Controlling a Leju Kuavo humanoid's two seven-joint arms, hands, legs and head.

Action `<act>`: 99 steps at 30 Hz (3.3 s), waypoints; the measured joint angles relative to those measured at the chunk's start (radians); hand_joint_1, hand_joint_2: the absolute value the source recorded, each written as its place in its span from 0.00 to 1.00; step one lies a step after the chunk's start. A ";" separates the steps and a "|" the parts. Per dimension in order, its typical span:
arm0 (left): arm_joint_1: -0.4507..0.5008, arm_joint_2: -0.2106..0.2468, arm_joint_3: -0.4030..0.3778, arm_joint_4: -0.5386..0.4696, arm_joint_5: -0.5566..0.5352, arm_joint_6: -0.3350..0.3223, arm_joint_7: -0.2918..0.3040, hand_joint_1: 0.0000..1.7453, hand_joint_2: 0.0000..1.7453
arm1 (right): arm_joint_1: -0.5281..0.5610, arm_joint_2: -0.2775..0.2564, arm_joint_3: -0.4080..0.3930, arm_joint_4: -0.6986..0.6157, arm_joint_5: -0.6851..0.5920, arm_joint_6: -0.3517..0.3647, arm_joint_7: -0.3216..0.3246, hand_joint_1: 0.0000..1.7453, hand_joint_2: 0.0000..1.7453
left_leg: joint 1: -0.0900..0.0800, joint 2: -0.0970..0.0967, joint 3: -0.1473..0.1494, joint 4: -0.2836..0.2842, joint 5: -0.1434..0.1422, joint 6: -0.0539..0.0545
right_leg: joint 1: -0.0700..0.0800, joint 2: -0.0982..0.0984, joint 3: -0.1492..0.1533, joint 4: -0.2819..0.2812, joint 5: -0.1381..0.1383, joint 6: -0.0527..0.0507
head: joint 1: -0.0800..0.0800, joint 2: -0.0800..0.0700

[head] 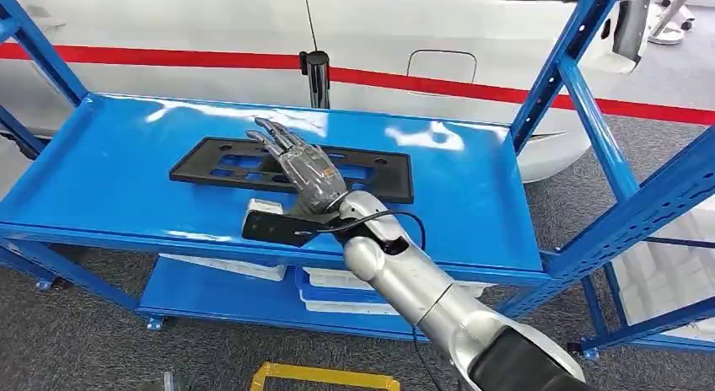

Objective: Take the parts from the cabinet and place them on the table.

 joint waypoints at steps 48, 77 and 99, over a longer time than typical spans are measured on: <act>0.004 0.006 0.000 0.000 -0.004 -0.038 0.026 0.00 0.00 | -0.048 0.047 -0.058 0.308 0.494 -0.139 0.237 0.00 1.00 | 0.000 0.000 0.000 0.000 0.000 0.000 | 0.000 0.000 0.000 0.000 0.000 0.000 | 0.000 0.000; 0.008 0.006 0.008 0.000 -0.016 -0.049 0.017 0.00 0.00 | -0.044 0.025 -0.208 0.385 0.652 -0.149 0.315 0.59 1.00 | 0.000 0.000 0.000 0.000 0.000 0.000 | 0.000 0.000 0.000 0.000 0.000 0.000 | 0.000 0.000; 0.007 -0.001 0.002 0.000 -0.049 -0.034 0.004 0.00 0.00 | 0.049 -0.009 -0.254 0.283 0.721 -0.144 0.295 1.00 1.00 | 0.000 0.000 0.000 0.000 0.000 0.000 | 0.000 0.000 0.000 0.000 0.000 0.000 | 0.000 0.000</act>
